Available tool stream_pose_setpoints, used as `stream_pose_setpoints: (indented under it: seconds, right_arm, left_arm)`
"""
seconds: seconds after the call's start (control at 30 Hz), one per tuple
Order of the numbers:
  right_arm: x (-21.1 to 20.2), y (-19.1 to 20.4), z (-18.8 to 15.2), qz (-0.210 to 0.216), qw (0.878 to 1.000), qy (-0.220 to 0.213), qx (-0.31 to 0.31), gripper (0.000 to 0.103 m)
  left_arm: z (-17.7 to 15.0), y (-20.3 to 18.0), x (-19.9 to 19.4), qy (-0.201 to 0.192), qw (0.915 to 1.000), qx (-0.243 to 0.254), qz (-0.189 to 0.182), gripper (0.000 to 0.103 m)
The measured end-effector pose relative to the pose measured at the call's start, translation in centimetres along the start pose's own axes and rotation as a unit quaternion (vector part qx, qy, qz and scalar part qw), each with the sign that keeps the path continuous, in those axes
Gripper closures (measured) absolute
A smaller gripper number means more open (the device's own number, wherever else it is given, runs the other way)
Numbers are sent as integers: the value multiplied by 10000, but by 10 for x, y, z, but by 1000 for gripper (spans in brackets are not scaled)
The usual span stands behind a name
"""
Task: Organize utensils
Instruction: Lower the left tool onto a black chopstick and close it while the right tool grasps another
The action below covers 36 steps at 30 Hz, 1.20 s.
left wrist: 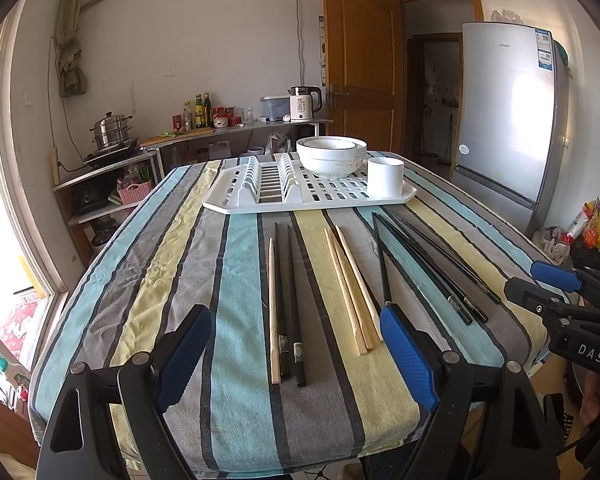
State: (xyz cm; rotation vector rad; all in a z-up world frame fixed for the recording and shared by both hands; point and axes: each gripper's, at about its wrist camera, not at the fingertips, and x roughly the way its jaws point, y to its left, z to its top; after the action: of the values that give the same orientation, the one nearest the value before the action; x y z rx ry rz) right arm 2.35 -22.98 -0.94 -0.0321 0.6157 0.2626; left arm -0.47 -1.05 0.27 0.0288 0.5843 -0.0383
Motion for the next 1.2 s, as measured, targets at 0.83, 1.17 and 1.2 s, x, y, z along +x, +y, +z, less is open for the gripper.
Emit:
stream_pose_setpoints:
  seconds: [0.83, 1.17, 1.2]
  right_arm:
    - [58, -35, 38, -45, 9995, 297, 53, 44]
    - [106, -54, 64, 10, 9976, 695, 32, 57]
    - [111, -56, 67, -9, 9972, 744, 16, 62]
  left_arm:
    - [46, 7, 94, 704, 9969, 198, -305, 21]
    - [67, 35, 158, 1277, 9899, 90, -614, 42]
    - [69, 36, 162, 1286, 9893, 92, -684, 43]
